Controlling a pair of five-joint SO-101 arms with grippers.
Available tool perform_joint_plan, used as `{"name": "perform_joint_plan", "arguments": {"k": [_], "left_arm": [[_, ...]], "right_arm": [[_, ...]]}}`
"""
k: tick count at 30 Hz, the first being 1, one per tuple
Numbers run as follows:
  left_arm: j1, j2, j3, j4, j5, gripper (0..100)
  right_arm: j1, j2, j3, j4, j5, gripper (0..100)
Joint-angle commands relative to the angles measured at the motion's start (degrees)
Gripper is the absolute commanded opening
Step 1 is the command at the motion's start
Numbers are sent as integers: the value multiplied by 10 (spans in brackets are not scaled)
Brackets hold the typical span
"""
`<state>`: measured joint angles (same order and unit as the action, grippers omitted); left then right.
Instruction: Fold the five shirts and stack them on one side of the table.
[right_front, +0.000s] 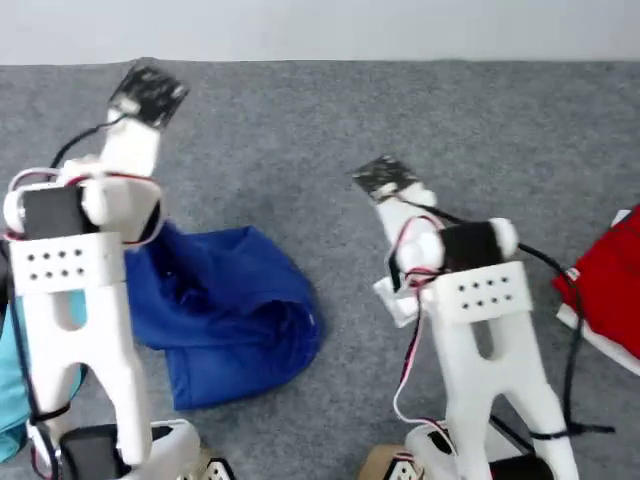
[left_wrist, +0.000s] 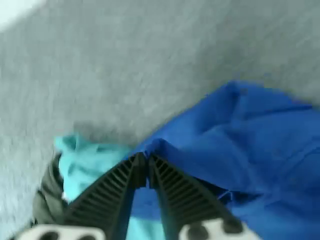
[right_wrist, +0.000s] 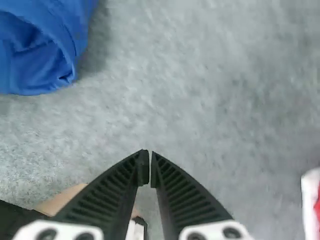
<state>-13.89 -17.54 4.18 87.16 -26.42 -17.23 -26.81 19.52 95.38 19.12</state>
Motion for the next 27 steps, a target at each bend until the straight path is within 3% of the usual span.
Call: {"name": "perform_joint_plan", "arguments": {"k": [1,10,19,27], "left_arm": [[-69,-15,64,-63,-28,5],[-96,-15,174,-142,-40,5],[-117,-15,220,-169,-36,5],[-131,-17,217,-185,-19,6]], "right_arm": [[-48,36,-8,-16,-5,18],[-174,166,-137,-20,-8,160],[-296,339,-335,-15,-4,165],[-334,490,-415,-14,-4,165]]}}
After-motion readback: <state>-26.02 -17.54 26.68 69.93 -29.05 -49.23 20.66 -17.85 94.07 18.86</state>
